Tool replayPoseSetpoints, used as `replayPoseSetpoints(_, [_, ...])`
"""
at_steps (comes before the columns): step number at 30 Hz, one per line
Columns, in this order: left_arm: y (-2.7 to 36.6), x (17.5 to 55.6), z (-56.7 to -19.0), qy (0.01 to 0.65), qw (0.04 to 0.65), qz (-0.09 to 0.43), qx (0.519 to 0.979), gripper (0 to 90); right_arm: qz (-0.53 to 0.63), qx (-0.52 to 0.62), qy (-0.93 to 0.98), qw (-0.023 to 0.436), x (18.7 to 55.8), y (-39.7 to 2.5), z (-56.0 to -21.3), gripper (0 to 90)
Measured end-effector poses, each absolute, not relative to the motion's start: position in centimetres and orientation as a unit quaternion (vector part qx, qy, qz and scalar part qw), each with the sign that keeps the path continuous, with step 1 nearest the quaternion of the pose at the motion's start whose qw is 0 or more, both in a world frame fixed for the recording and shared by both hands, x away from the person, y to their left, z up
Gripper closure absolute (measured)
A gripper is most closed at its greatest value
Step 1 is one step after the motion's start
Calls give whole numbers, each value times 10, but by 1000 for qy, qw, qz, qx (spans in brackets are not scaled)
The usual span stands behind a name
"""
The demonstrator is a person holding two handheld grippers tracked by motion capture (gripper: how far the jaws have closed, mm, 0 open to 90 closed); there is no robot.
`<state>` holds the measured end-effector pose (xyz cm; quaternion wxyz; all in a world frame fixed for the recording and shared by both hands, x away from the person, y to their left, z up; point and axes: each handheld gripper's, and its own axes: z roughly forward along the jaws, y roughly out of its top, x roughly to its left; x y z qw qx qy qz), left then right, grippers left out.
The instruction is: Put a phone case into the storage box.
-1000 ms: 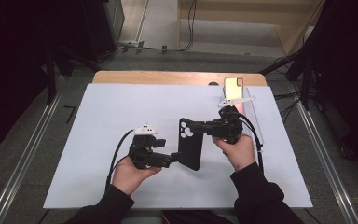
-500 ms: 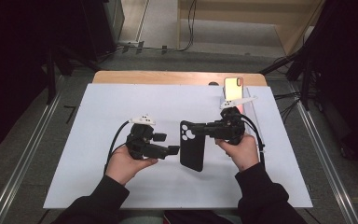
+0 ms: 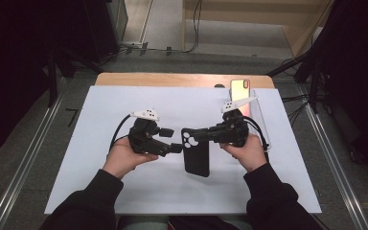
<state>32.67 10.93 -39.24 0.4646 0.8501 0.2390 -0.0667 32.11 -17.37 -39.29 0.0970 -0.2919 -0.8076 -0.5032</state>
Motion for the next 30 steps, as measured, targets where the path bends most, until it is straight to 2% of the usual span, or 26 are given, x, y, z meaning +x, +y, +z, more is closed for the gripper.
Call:
replayPoseSetpoints(6, [107,329,-391,208,467,-77,856,236,-508,-274,-809,109,321,-170,-393,773])
replayPoseSetpoints(15, [104,328,-389,164,473,-85,862,390,-522,-244,-807,128,319,-165,-393,773])
replayPoseSetpoints(18, [103,329,-390,165,471,-87,862,402,-526,-236,-807,132,318,-164,-393,773])
replayPoseSetpoints(22, [103,329,-391,156,476,-86,861,517,-529,-230,-806,136,317,-163,-392,773])
replayPoseSetpoints(26, [104,330,-392,143,481,-108,858,688,-530,-227,-804,146,318,-162,-394,773])
replayPoseSetpoints(30, [106,331,-393,143,481,-125,856,727,-534,-222,-801,154,319,-162,-397,772])
